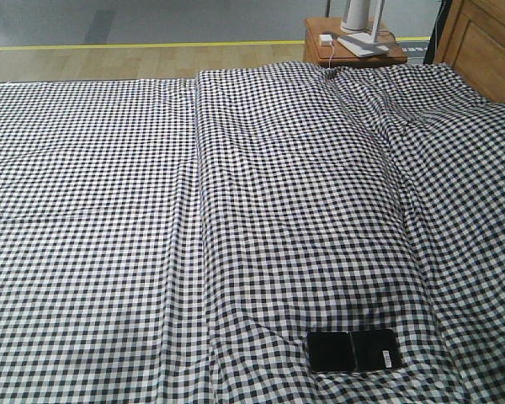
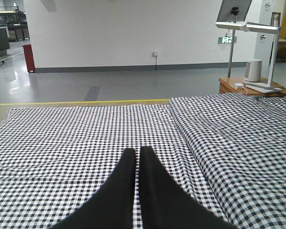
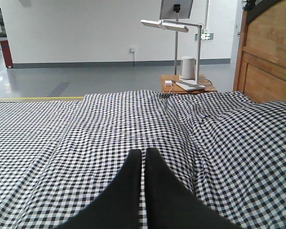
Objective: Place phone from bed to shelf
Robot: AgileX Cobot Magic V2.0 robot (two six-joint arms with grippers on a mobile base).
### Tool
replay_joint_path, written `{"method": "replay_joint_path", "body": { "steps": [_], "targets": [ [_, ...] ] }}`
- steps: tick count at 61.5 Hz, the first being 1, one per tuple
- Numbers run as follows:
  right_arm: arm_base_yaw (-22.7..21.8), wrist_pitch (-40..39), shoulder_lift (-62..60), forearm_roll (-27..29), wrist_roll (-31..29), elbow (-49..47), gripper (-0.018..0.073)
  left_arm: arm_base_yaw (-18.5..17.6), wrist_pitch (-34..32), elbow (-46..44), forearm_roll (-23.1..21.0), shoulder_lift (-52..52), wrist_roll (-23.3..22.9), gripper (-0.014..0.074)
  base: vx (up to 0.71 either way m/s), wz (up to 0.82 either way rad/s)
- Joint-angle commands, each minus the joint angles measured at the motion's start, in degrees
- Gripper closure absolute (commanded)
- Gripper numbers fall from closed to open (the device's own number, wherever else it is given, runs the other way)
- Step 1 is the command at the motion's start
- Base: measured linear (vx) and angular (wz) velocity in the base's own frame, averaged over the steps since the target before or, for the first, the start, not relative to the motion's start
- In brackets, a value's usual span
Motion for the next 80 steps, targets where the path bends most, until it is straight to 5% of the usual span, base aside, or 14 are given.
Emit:
{"method": "replay_joint_path", "body": {
  "steps": [1,80],
  "targets": [
    [-0.2,-4.0,-0.7,-0.7,-0.6,0.5,0.0564,-0.3,-4.1,-1.4,-0.6,-0.4,-0.5,0.0595,0.0,0.0],
    [-0.2,-4.4,-0.7,-0.7,-0.6,0.5,0.0564,-0.3,-4.1,-1.4,-0.6,-0.4,-0.5,0.0595,0.0,0.0]
  ]
}}
